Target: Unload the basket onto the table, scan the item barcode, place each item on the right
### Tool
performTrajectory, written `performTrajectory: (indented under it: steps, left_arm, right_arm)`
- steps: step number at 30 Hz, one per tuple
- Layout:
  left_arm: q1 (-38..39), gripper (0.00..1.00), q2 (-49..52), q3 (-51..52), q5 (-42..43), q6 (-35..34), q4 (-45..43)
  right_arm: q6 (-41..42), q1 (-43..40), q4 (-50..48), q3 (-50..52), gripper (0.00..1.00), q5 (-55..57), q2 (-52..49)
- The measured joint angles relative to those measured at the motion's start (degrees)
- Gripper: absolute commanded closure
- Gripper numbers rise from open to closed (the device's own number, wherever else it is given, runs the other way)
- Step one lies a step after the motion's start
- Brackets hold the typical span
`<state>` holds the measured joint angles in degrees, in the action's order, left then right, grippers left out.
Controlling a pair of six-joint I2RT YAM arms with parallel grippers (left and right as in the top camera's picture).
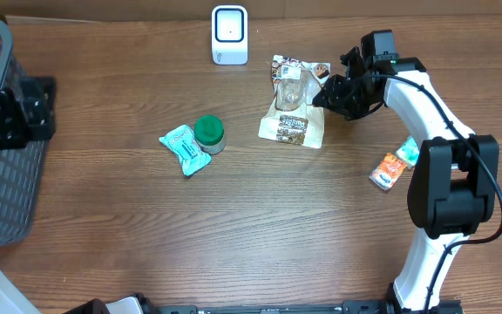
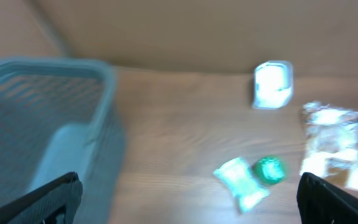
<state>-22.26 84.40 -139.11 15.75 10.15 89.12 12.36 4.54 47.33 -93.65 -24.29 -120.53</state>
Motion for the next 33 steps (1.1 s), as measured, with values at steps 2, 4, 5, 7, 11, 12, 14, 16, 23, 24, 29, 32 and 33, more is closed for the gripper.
performTrajectory:
  steps: [2, 4, 5, 7, 11, 12, 14, 16, 23, 24, 29, 32, 33]
  left_arm:
    - [-0.02, 0.0, 0.02, 0.0, 5.66, -2.29, -2.23]
    - [0.24, 0.0, 0.26, 0.0, 13.07, -4.17, -4.02]
    - [0.98, 0.01, 0.61, 0.0, 15.8, -4.7, -4.83]
    - [3.87, 0.0, 1.7, -0.04, 20.33, -5.62, -6.03]
    - [13.94, 0.66, 6.78, -0.07, 21.99, -6.56, -6.36]
    - [17.33, 0.96, 9.49, -0.07, 21.27, -7.26, -6.54]
    - [22.47, 0.96, 14.23, -0.04, 19.12, -8.52, -7.43]
    - [26.36, 0.96, 19.23, -0.02, 16.96, -10.16, -8.83]
    - [36.52, 0.96, 36.83, 0.07, 10.6, -17.57, -16.74]
    - [37.97, 0.96, 39.54, 0.09, 9.88, -19.08, -18.32]
    - [42.27, 0.96, 48.92, 0.11, 8.41, -24.26, -24.04]
    - [44.22, 0.96, 53.31, 0.11, 7.93, -26.1, -26.01]
    - [44.83, 0.96, 54.66, 0.11, 7.91, -26.53, -26.21]
  right_arm:
    - [-0.04, -0.02, -0.2, 0.0, 0.52, -0.42, 0.0]
    - [-0.17, -0.04, -0.17, 0.0, 0.52, -0.76, 0.0]
    - [-0.22, -0.07, -0.17, 0.0, 0.52, -0.83, 0.0]
    - [-0.22, -0.17, -0.2, 0.0, 0.52, -0.96, 0.0]
    - [-0.33, -0.81, -0.15, 0.0, 0.52, -1.36, 0.0]
    - [-0.33, -1.05, -0.02, 0.0, 0.52, -1.51, 0.0]
    - [-0.37, -1.64, 0.31, 0.0, 0.52, -2.4, 0.0]
    - [-0.37, -2.49, 0.57, 0.0, 0.53, -3.48, 0.0]
    - [-0.39, -5.46, 1.38, 0.0, 0.57, -6.4, 0.0]
    - [-0.37, -5.57, 1.33, 0.0, 0.57, -6.69, 0.0]
    - [-0.39, -5.53, 1.33, 0.0, 0.59, -7.28, 0.0]
    - [-0.35, -5.53, 1.31, 0.0, 0.59, -7.37, 0.0]
    - [-0.37, -5.53, 1.36, 0.0, 0.59, -7.41, 0.0]
